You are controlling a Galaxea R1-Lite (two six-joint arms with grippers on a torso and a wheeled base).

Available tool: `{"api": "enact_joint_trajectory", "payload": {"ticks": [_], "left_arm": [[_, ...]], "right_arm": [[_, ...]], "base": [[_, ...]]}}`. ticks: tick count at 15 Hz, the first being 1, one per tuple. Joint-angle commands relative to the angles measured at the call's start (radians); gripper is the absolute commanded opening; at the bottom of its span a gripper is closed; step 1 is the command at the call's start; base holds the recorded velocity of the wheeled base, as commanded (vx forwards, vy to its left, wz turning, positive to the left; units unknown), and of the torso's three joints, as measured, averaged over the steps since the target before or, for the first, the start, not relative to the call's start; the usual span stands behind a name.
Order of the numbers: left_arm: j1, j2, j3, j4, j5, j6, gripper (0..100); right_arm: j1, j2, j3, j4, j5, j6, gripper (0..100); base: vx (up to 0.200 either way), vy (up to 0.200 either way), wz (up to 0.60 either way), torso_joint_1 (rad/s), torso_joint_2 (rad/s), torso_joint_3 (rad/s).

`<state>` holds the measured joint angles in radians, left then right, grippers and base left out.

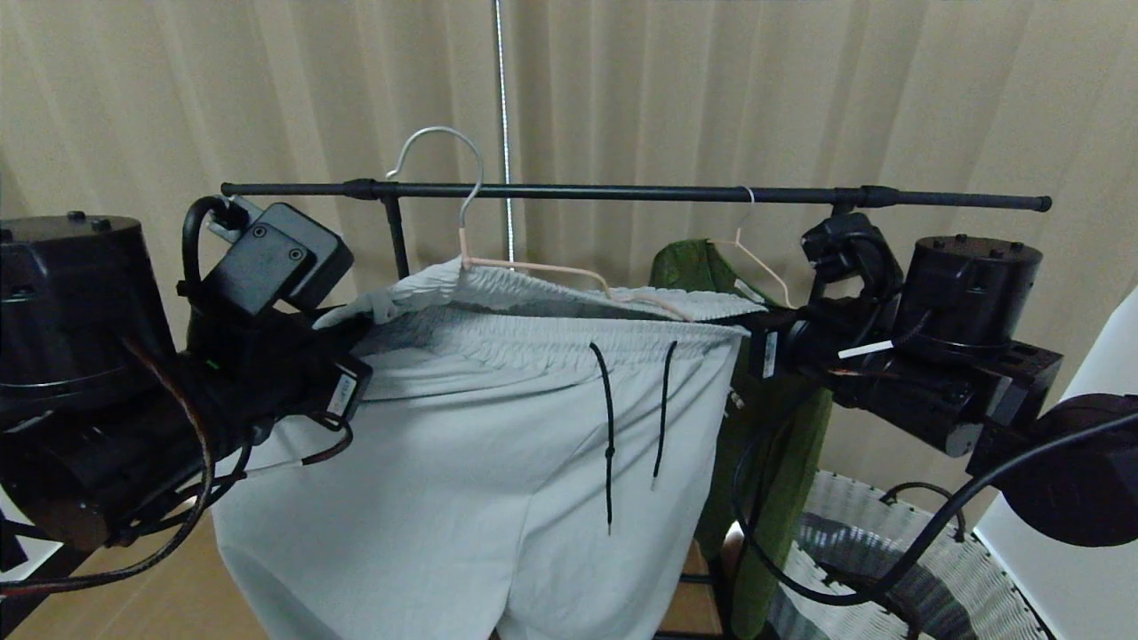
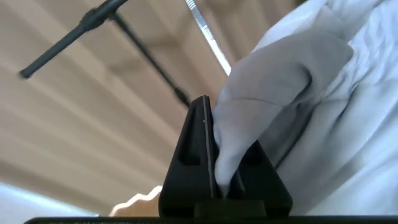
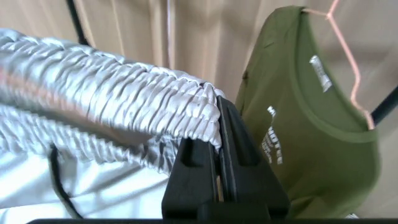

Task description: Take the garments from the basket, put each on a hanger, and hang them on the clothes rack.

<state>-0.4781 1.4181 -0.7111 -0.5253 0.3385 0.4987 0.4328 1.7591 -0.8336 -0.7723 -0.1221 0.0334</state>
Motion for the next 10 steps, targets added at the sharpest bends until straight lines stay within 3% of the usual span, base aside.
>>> {"api": "enact_joint_trajectory", "payload": {"ticks": [1, 3, 7, 10], "left_arm": [[0.015, -0.011, 0.024, 0.001, 0.002, 0.009, 0], [0.012, -0.005, 0.036, 0.002, 0.000, 0.024, 0], [0.012, 0.018, 0.035, 0.001, 0.017, 0.035, 0], [0.010, 0.018, 0.028, -0.001, 0.085, 0.027, 0]], "right_arm": [[-0.006, 0.003, -0.004, -0.001, -0.001, -0.001, 0], [0.009, -0.009, -0.004, 0.010, 0.004, -0.006, 0], [0.126, -0.015, -0.021, 0.010, 0.006, -0.030, 0], [0.182, -0.040, -0.015, 0.016, 0.013, -0.043, 0]], "base": [[0.000, 0.000, 0.00, 0.000, 0.00, 0.000], [0.000, 0.000, 0.00, 0.000, 0.00, 0.000], [0.000, 0.000, 0.00, 0.000, 0.00, 0.000], [0.000, 0.000, 0.00, 0.000, 0.00, 0.000]]}}
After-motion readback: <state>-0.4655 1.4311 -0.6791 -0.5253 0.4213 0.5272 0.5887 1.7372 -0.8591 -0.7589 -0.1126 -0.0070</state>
